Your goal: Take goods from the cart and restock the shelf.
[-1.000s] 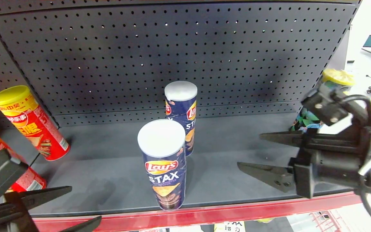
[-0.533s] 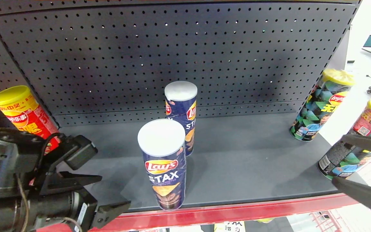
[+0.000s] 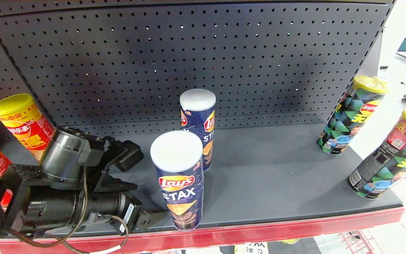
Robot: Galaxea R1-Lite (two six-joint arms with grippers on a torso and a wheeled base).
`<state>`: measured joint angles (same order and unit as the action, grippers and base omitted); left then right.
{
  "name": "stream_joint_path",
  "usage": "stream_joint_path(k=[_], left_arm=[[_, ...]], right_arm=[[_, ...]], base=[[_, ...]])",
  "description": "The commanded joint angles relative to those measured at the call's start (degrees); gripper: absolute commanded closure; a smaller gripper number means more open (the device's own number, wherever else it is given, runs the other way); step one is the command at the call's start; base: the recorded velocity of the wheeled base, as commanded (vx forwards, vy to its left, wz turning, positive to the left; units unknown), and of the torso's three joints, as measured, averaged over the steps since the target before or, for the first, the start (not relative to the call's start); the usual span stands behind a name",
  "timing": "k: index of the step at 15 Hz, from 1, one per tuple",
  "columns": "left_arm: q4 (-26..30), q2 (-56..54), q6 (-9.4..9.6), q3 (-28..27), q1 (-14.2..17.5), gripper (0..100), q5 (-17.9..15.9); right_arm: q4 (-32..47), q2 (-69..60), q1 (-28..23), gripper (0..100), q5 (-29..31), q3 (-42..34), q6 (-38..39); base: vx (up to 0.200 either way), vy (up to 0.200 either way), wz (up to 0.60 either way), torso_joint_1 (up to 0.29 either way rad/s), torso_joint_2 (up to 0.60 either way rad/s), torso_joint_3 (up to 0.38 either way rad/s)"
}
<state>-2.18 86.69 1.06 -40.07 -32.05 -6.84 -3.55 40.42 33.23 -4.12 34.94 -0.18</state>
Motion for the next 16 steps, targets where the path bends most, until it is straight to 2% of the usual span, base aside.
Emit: stream_joint_path(k=[1, 11, 16], left_arm=[[0.0, 1.4, -0.01, -0.4, -0.1, 0, -0.1], [-0.8, 4.1, -0.01, -2.5, -0.5, 0, -0.1], [-1.1, 5.9, -0.09, -3.9, -2.2, 0, 0.0]], right_arm=[[0.0, -0.3, 0.0, 0, 0.0, 0.5, 0.0], [0.7, -0.6, -1.0, 0, 0.0, 0.4, 0.1], [0.7, -1.1, -1.7, 0, -0.1, 0.4, 0.1]], base=[[0.0, 0.0, 0.0, 0.0, 0.0, 0.0], [0.0, 0.0, 0.0, 0.0, 0.0, 0.0], [0.0, 0.0, 0.0, 0.0, 0.0, 0.0]])
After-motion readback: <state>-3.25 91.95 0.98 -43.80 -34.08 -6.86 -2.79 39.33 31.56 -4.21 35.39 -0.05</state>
